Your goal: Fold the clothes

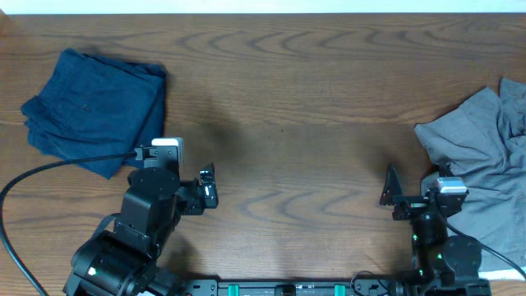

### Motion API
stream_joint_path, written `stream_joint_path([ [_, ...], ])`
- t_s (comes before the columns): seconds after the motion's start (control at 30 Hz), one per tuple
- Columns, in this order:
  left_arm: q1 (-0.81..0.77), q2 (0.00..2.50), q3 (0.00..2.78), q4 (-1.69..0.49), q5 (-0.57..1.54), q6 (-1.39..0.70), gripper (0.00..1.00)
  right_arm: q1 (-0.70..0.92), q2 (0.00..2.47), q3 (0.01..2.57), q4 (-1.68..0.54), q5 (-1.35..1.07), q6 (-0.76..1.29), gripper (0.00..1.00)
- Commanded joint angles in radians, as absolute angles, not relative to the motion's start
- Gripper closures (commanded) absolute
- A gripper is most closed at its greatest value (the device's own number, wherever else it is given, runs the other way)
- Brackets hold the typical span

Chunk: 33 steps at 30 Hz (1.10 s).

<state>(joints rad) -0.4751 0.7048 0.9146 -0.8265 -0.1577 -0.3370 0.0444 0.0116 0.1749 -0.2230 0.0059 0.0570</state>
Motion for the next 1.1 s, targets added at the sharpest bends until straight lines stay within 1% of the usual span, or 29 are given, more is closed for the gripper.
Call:
stream_joint_path([
  [0.0, -0.479, 0.705, 0.904, -0.825, -0.169, -0.338, 0.02, 0.023, 0.006, 0.097, -0.228, -0.022, -0.018, 0.01],
  [0.07, -0.479, 0.705, 0.904, -0.825, -0.17, -0.337, 0.02, 0.023, 0.006, 0.064, -0.214, -0.036, 0.003, 0.01],
  [1.07, -0.479, 0.705, 0.904, -0.825, -0.169, -0.338, 0.02, 0.026, 0.027, 0.07, -0.232, -0.031, 0.003, 0.01],
])
